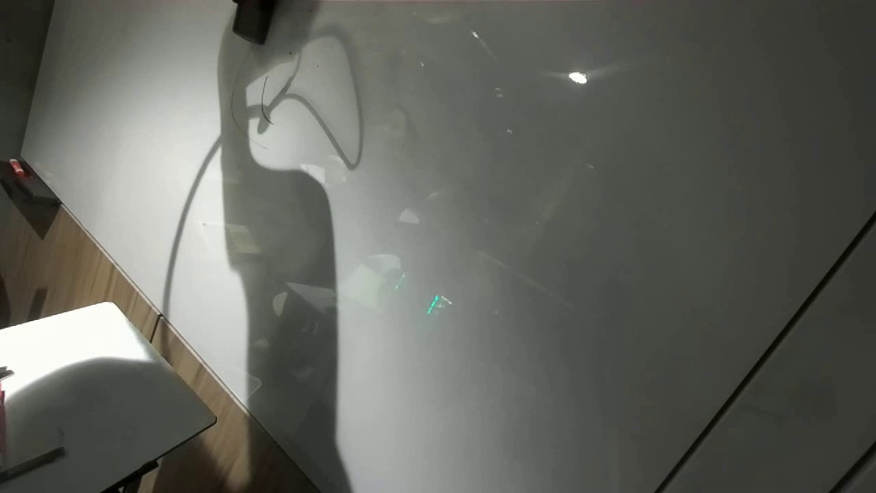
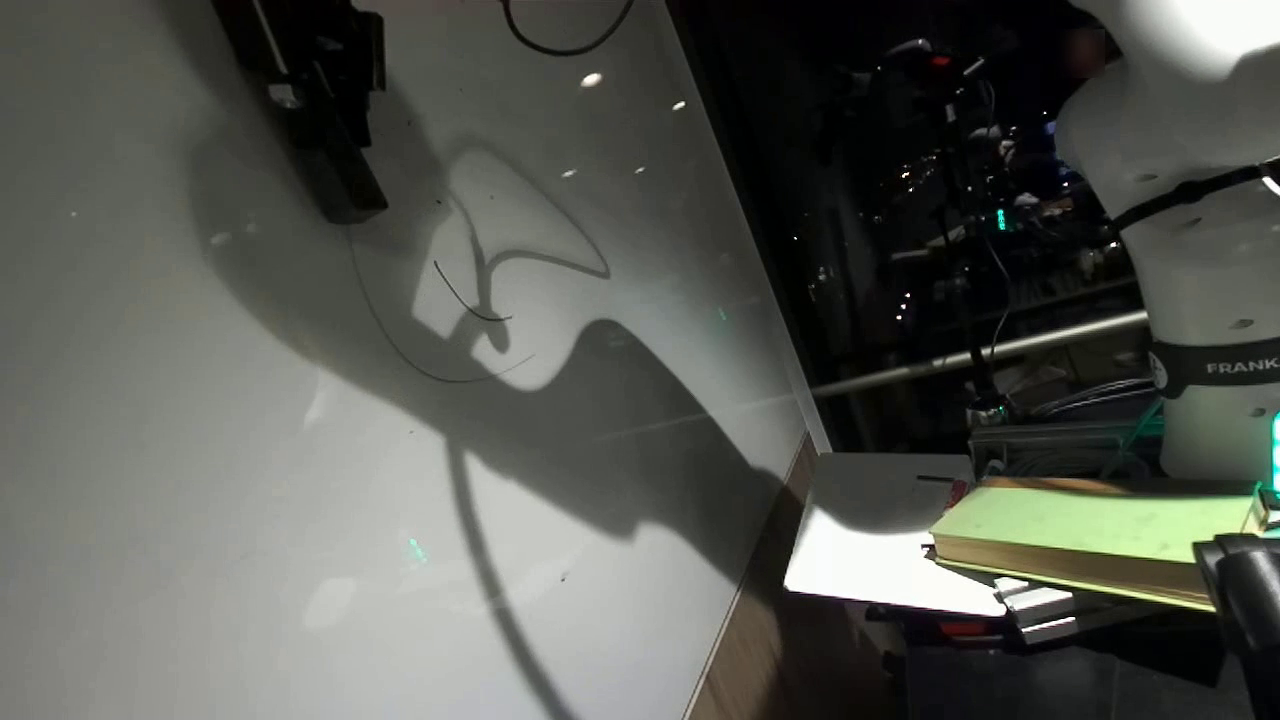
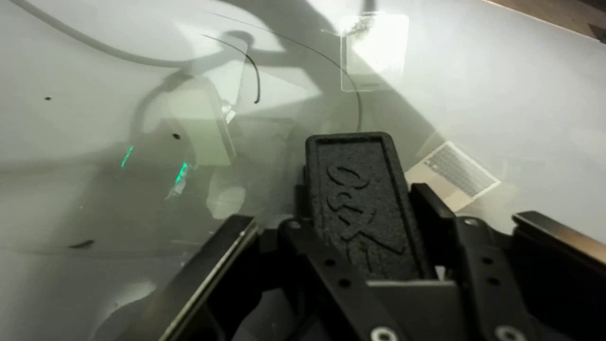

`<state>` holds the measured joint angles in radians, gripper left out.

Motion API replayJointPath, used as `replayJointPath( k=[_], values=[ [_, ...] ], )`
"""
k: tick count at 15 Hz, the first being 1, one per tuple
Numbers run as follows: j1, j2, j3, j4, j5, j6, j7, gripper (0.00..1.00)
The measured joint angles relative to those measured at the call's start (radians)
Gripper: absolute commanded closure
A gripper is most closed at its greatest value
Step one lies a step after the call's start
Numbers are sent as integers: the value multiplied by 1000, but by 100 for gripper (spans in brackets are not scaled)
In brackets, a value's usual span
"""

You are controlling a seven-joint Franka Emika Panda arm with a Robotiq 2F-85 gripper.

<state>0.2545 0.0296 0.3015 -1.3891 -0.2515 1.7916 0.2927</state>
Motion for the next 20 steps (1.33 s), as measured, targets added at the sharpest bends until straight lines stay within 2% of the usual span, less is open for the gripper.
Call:
replayJointPath(
  k=[4,10,14,20],
  values=[
    [28,45,14,0,-16,17,8,71],
    [19,49,5,-23,-13,13,7,71],
    [-11,17,-21,-37,2,-25,-7,71],
    [-86,-63,-101,-52,33,-94,-70,71]
  ],
)
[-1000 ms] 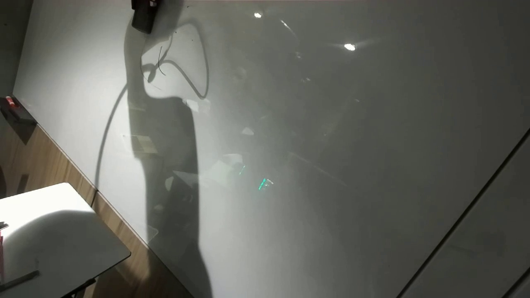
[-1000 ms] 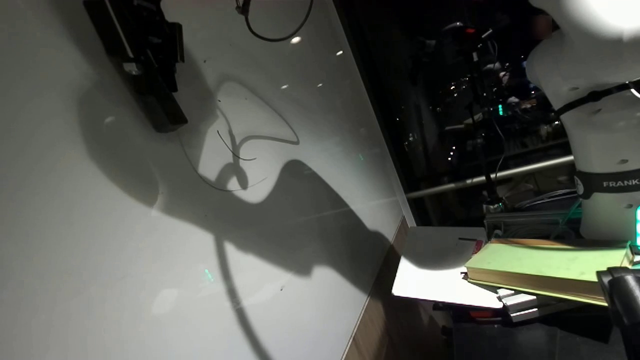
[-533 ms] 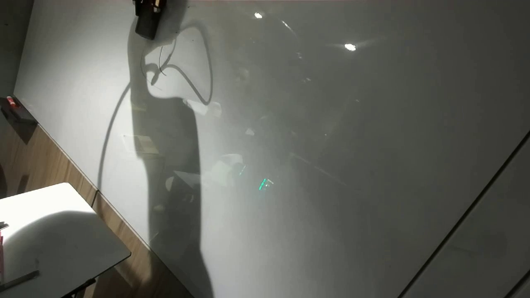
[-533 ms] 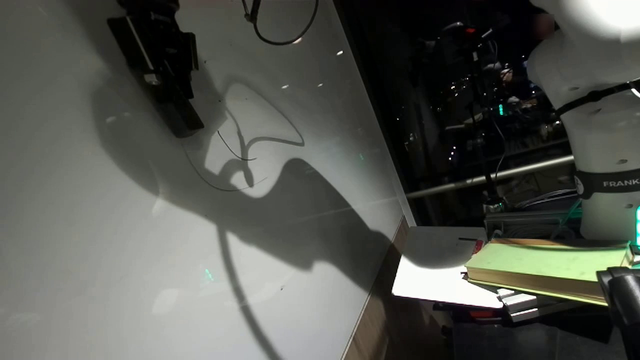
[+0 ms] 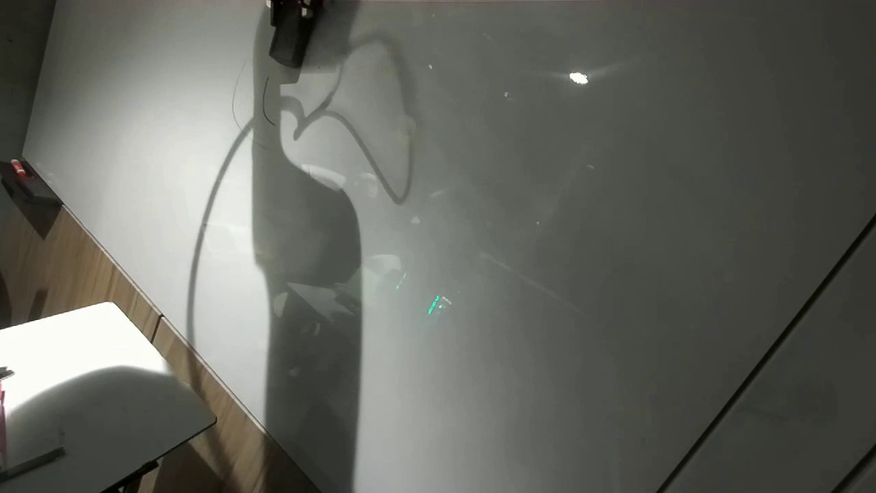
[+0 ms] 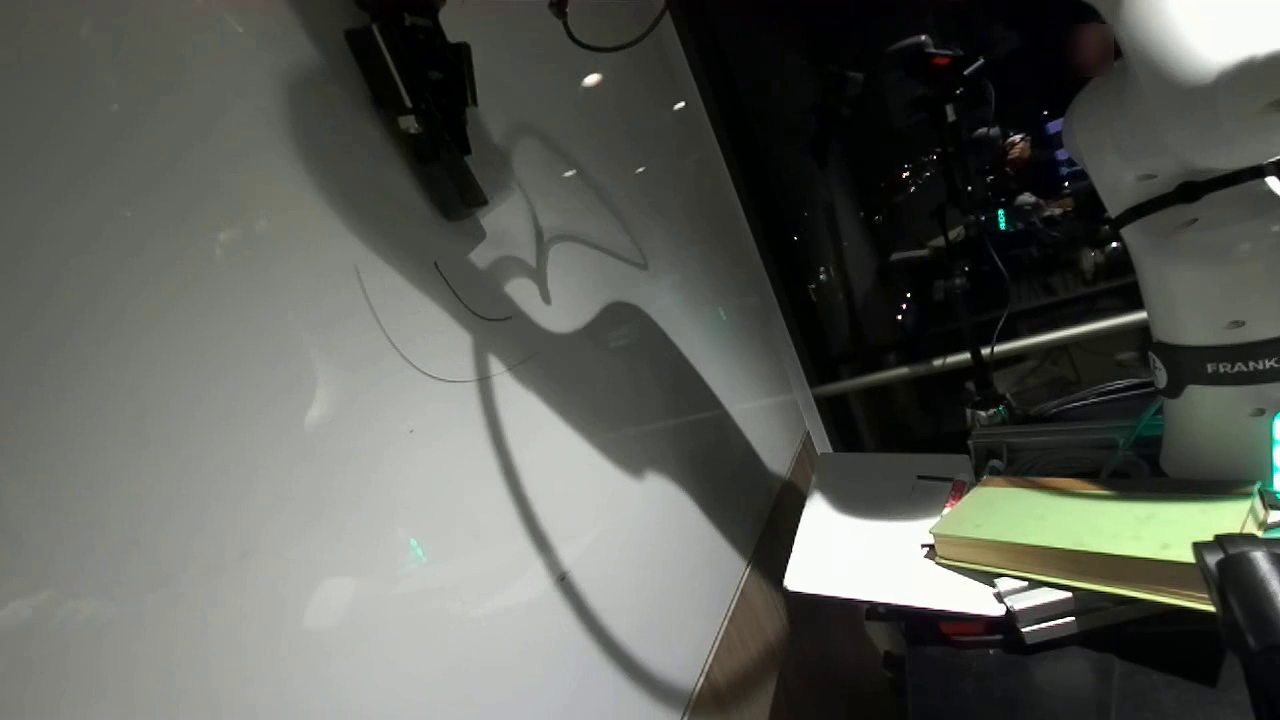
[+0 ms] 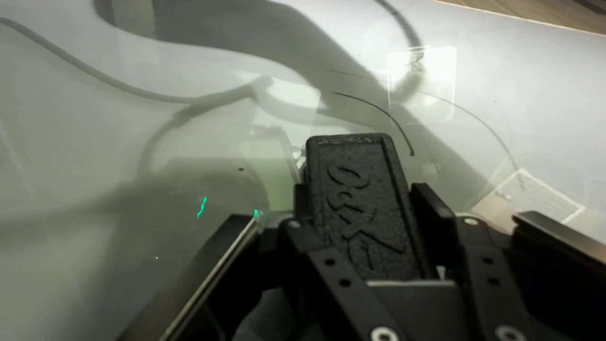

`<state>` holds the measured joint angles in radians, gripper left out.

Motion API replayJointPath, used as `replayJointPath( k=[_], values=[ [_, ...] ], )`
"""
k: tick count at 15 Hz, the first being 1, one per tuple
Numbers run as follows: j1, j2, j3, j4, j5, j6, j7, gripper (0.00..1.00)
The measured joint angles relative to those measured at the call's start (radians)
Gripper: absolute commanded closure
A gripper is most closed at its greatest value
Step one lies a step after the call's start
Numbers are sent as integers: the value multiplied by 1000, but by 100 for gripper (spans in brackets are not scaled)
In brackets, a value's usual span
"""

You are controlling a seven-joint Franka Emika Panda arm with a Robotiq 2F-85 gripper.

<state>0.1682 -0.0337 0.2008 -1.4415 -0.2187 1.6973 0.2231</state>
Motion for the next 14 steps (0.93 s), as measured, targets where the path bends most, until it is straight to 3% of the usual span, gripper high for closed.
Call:
replayJointPath(
  k=[9,14],
  values=[
    [-44,-34,-69,-6,25,-32,-43,71],
    [-59,-76,-97,-133,25,36,-54,71]
  ],
)
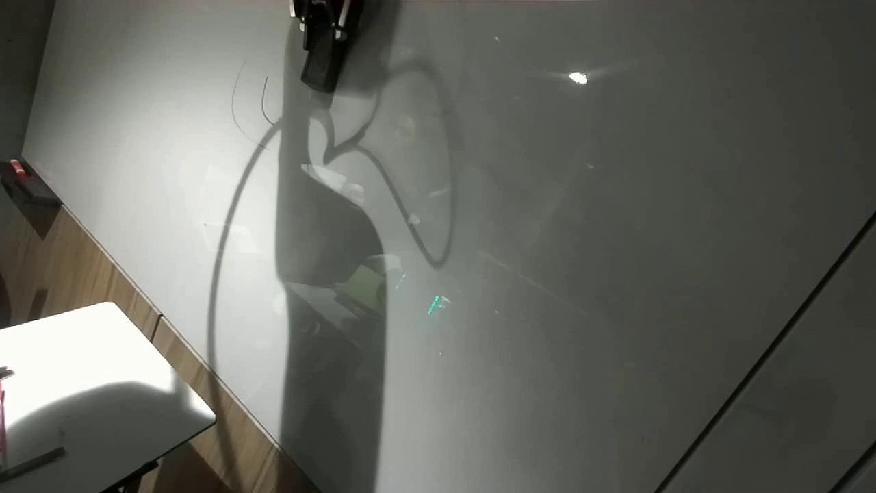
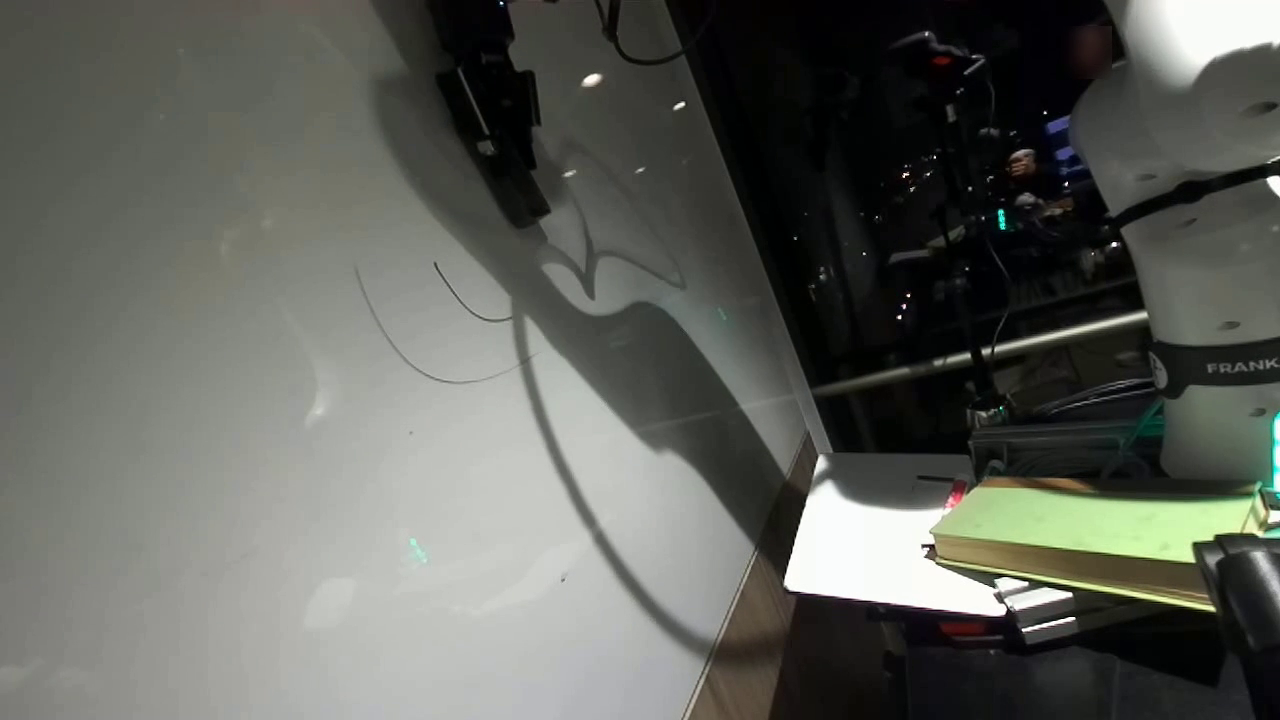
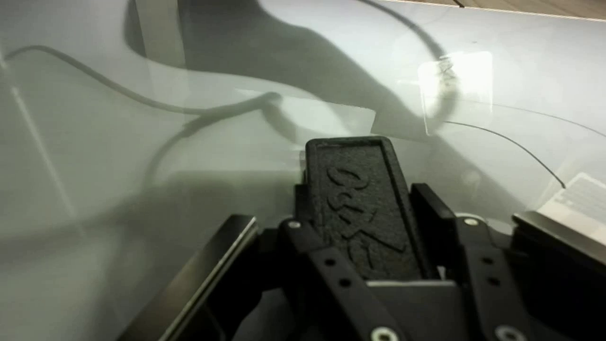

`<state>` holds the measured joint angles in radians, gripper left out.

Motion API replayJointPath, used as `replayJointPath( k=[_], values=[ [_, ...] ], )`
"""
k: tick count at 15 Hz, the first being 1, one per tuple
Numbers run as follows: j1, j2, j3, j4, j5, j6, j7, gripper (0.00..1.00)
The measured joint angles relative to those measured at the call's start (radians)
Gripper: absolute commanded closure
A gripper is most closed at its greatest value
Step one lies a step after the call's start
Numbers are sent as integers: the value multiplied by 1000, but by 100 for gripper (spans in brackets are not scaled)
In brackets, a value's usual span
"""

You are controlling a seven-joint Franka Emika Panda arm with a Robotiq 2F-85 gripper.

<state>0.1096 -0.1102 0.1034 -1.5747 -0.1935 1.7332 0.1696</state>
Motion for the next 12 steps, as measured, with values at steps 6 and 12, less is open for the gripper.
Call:
replayJointPath(
  k=[6,12],
  values=[
    [0,-41,15,-199,-1,155,5,71],
    [19,-25,77,-294,-3,268,34,71]
  ],
)
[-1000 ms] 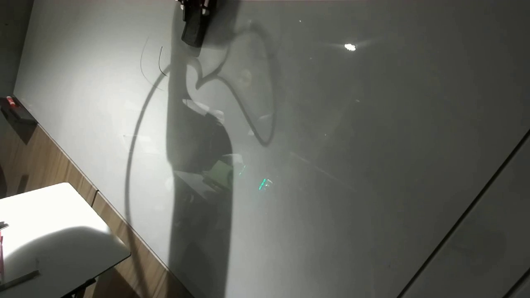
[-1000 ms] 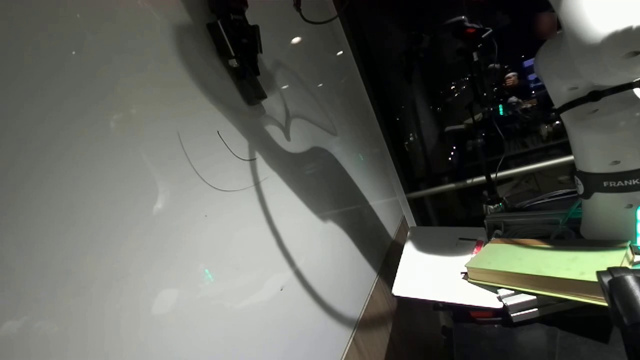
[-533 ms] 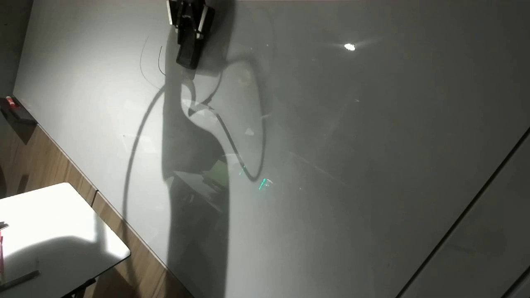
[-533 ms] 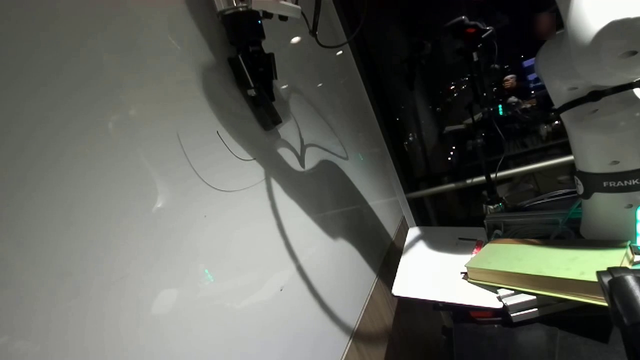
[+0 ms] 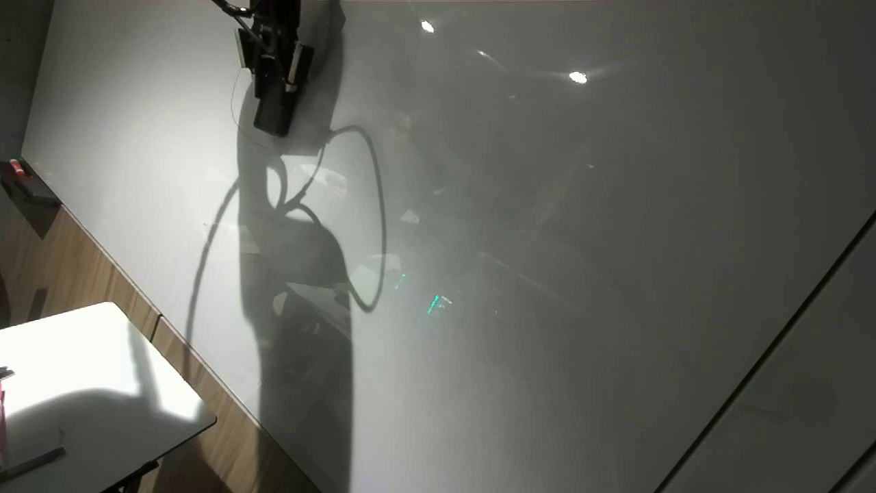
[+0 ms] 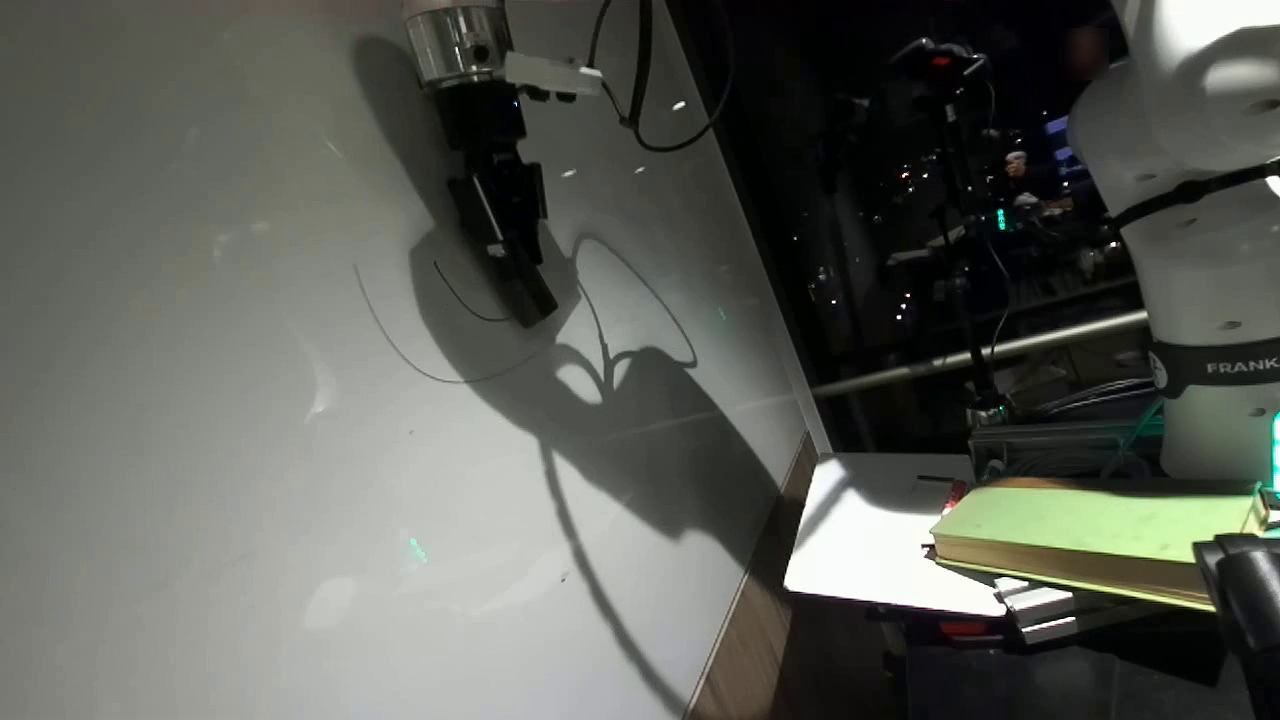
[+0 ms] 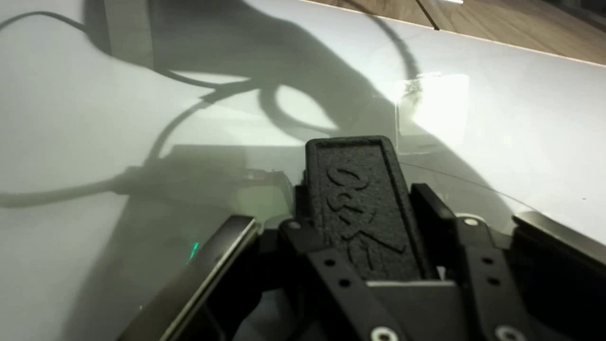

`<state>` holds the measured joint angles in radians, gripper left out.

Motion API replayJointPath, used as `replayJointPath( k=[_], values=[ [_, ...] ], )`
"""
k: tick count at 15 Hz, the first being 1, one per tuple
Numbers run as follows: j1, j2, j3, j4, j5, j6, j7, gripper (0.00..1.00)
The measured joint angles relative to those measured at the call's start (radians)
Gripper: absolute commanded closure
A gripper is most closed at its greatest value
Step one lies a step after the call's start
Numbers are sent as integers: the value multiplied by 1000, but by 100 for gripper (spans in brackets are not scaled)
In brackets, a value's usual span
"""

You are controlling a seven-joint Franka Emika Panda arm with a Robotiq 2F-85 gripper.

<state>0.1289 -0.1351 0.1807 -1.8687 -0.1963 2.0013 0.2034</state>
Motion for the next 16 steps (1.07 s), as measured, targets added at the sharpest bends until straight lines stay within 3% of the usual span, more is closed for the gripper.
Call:
replayJointPath(
  k=[7,16],
  values=[
    [76,53,88,-15,-23,59,87,71],
    [131,100,128,-5,-89,73,144,71]
  ],
)
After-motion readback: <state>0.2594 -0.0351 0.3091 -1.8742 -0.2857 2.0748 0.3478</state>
